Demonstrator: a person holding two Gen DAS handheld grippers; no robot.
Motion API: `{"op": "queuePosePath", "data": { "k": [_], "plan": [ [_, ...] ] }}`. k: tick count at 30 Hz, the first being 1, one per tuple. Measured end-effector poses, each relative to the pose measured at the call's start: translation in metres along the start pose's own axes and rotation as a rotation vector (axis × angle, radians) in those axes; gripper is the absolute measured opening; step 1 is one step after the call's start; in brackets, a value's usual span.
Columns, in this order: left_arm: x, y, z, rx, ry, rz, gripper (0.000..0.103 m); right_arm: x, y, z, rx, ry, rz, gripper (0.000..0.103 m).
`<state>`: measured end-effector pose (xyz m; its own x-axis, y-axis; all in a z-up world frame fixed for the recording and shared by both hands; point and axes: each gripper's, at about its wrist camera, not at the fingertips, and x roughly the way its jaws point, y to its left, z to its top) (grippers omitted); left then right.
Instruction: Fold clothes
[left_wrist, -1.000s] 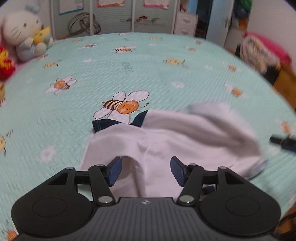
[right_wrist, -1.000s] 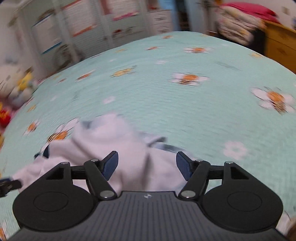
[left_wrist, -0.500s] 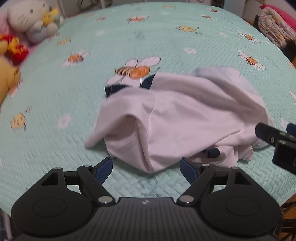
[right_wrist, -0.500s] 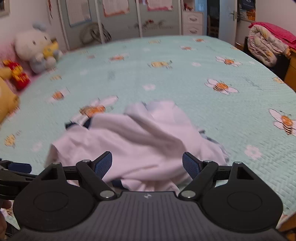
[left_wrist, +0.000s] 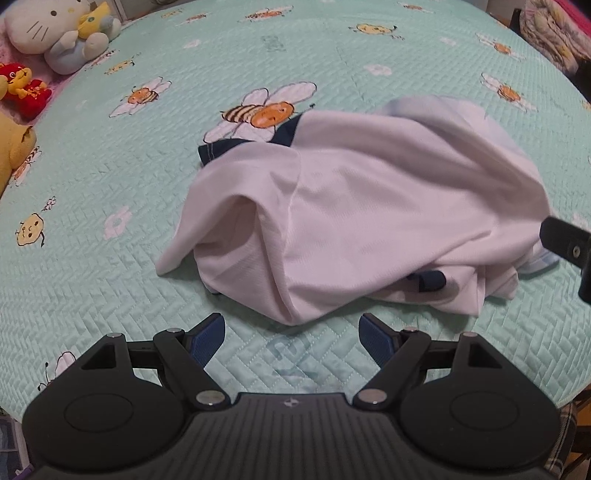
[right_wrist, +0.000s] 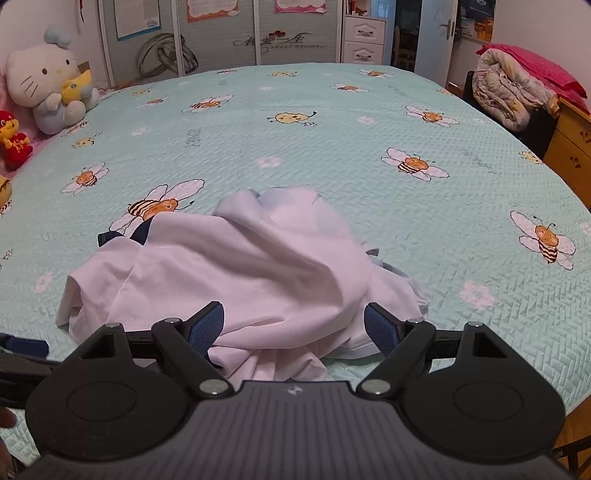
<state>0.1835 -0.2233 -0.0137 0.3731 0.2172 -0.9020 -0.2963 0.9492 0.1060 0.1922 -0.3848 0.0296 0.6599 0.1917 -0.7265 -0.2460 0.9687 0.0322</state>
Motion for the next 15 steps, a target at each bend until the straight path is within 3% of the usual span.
{"op": "queuePosePath", "data": {
  "k": [6,15],
  "plan": [
    [-0.0041,-0.0045,-0.0005,0.020,-0.010,0.013,0.083,0.0002,-0.0016,-0.0017,0.004,0.013,0.039,0.083],
    [-0.0056,-0.0057,-0.0017,0.025,-0.019,0.023,0.083,-0.0031,0.0020,-0.0013,-0.001,0.005,0.029,0.083]
  ]
}}
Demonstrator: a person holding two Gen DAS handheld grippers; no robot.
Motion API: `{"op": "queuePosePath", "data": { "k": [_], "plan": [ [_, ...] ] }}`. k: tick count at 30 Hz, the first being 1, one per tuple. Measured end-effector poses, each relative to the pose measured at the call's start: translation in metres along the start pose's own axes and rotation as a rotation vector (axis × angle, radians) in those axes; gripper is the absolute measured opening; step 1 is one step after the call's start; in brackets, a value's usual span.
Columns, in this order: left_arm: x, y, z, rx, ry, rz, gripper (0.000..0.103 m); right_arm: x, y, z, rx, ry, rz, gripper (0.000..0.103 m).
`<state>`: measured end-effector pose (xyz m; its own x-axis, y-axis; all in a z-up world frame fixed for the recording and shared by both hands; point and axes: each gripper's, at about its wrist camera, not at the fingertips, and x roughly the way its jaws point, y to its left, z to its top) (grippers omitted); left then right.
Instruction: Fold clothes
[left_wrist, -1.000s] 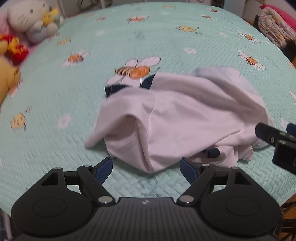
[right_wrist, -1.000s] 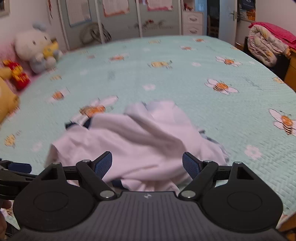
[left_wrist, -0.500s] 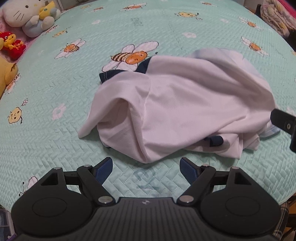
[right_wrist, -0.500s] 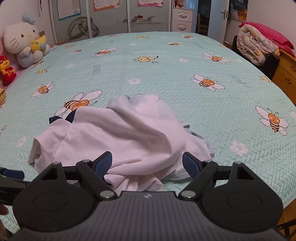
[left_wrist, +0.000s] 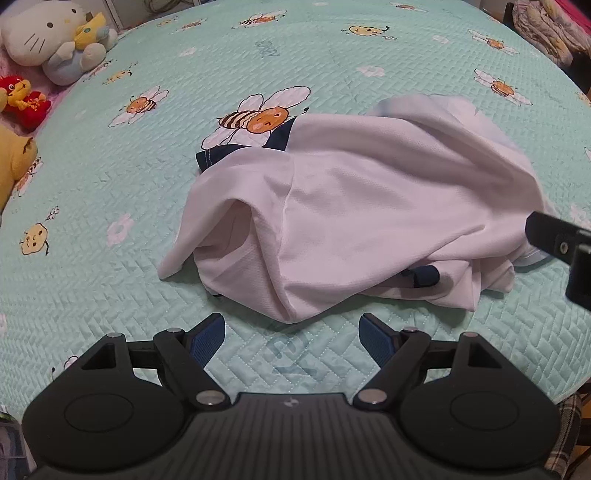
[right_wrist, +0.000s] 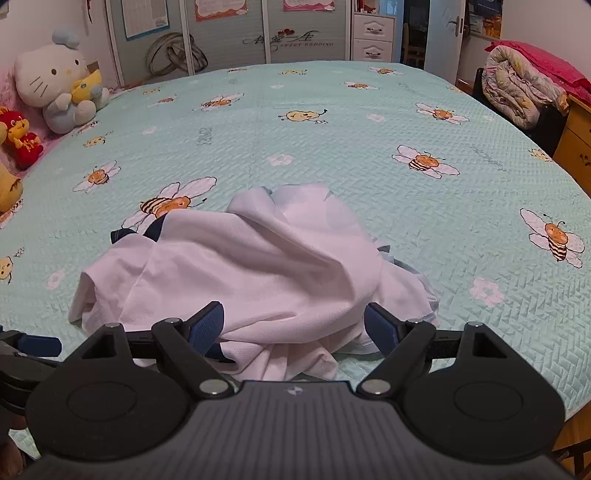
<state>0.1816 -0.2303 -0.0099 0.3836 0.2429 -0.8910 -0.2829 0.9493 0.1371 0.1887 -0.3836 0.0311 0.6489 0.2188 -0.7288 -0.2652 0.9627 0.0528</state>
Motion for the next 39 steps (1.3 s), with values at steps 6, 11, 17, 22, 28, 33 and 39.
{"op": "queuePosePath", "data": {
  "k": [6,11,17,22,28,33,39],
  "plan": [
    [0.001,-0.001,0.000,0.001,-0.009,0.005,0.083,-0.001,-0.001,0.001,0.003,-0.012,-0.019,0.083],
    [0.002,-0.002,-0.001,0.006,-0.007,0.009,0.083,-0.001,-0.002,0.002,-0.001,-0.017,-0.030,0.083],
    [0.002,-0.005,-0.001,0.021,-0.013,0.013,0.083,-0.001,-0.003,0.002,0.005,-0.019,-0.035,0.083],
    [0.002,-0.007,-0.002,0.032,-0.027,0.018,0.083,-0.001,-0.001,0.002,0.002,-0.022,-0.035,0.083],
    [0.007,-0.006,-0.006,0.059,-0.078,-0.005,0.083,0.009,-0.007,-0.003,0.010,-0.005,0.012,0.083],
    [0.014,0.008,-0.020,0.072,-0.154,-0.033,0.082,0.016,-0.026,-0.016,0.054,-0.007,0.097,0.083],
    [0.010,0.013,-0.047,0.229,-0.330,-0.043,0.082,0.009,-0.048,-0.040,0.000,-0.169,0.193,0.083]
  ]
}}
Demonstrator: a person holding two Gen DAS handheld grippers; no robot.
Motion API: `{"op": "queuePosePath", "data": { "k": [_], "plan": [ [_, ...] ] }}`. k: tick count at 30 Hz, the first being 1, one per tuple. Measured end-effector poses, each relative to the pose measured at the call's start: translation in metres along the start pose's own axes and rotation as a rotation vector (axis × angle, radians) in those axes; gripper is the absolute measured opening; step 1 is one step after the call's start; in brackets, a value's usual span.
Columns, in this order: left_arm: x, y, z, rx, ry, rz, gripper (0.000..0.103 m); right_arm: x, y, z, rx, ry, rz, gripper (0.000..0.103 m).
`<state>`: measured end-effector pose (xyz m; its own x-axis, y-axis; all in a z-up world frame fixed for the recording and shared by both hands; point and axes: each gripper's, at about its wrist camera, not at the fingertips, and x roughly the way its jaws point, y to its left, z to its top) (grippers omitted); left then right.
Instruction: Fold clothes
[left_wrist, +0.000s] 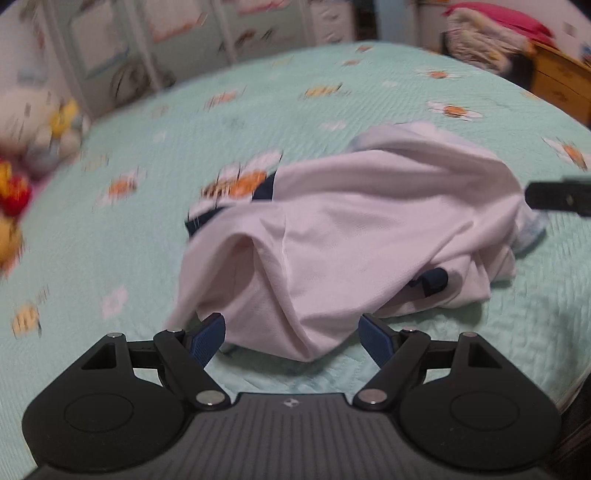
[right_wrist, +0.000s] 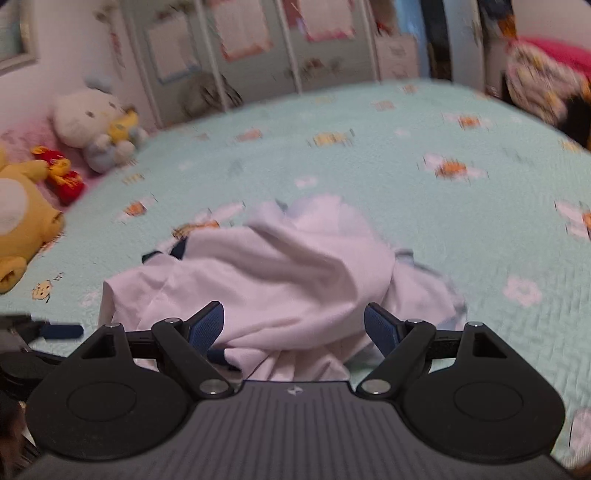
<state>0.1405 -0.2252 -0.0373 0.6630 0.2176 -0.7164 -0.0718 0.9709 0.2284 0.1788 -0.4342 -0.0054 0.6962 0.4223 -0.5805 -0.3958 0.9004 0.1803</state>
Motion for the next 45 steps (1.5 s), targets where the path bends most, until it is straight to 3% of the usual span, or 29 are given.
{"op": "queuePosePath", "data": {
  "k": [3,9,16,20,25,28,29,30,32,35,40,45],
  "plan": [
    [-0.003,-0.014,-0.006,0.082,-0.035,-0.037,0.082,0.008,-0.003,-0.009,-0.035,0.012,-0.016,0.083],
    [-0.003,-0.037,-0.011,0.178,-0.094,-0.082,0.083,0.009,-0.004,-0.021,-0.055,-0.049,0.053,0.083],
    [0.013,-0.044,-0.019,0.240,-0.066,0.019,0.083,0.016,0.006,-0.036,-0.212,-0.076,0.048,0.083],
    [0.022,-0.051,-0.025,0.318,-0.078,0.079,0.083,0.022,0.000,-0.047,-0.212,-0.059,0.063,0.083],
    [0.043,-0.065,-0.023,0.378,-0.059,0.056,0.082,0.032,0.003,-0.060,-0.245,-0.023,0.054,0.083],
    [0.059,-0.072,-0.020,0.420,-0.057,0.060,0.069,0.037,0.002,-0.064,-0.241,-0.004,0.048,0.083],
    [0.066,-0.070,-0.018,0.414,-0.037,0.059,0.044,0.038,0.002,-0.065,-0.237,0.001,0.045,0.083],
    [0.070,-0.063,-0.013,0.383,-0.011,0.050,0.011,0.039,0.001,-0.065,-0.234,0.005,0.043,0.083],
    [0.071,-0.045,0.000,0.290,0.023,0.005,0.007,0.037,0.000,-0.065,-0.233,0.001,0.044,0.083],
    [0.050,-0.009,0.019,0.123,-0.052,-0.124,0.004,0.036,-0.002,-0.065,-0.228,-0.010,0.049,0.083],
    [0.043,0.018,0.052,0.040,-0.103,-0.019,0.001,0.042,0.000,-0.065,-0.235,-0.010,0.054,0.083],
    [0.040,0.030,0.078,-0.038,-0.134,-0.027,0.001,0.044,0.017,-0.071,-0.343,-0.025,0.058,0.083]
  ]
}}
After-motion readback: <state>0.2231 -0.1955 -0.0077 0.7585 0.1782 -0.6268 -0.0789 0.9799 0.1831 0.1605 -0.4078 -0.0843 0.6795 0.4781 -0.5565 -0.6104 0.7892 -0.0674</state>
